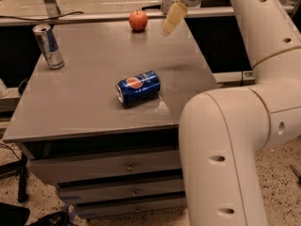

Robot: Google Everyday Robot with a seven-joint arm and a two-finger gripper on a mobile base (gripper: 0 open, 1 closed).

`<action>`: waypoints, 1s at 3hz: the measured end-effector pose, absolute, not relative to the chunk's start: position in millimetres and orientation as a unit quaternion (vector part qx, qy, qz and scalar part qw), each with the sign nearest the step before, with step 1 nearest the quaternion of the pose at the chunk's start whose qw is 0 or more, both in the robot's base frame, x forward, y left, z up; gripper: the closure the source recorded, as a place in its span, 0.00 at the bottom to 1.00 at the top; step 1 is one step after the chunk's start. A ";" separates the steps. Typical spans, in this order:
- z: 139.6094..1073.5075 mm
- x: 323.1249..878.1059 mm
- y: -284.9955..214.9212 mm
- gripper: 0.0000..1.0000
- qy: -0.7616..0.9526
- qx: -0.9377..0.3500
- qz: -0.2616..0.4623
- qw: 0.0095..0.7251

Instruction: Pick apple

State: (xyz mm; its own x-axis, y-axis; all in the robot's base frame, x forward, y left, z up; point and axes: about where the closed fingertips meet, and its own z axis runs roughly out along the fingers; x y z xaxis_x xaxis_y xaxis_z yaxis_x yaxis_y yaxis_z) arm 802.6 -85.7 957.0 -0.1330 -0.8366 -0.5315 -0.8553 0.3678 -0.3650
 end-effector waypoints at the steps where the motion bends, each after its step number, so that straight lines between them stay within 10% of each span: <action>1: 960.8 798.2 -83.7 0.00 0.757 -0.544 0.020 0.362; 3: 1029.7 746.6 -72.2 0.00 0.730 -0.483 0.005 0.483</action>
Offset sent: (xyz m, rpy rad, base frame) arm -0.1226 0.0164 -0.0680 0.0720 0.0053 -0.1222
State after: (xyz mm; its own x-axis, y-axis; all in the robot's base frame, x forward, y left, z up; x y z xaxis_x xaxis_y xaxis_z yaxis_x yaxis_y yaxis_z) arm 746.6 -72.2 1029.7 -0.0665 -0.7008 -0.7102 -0.7105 0.5330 -0.4594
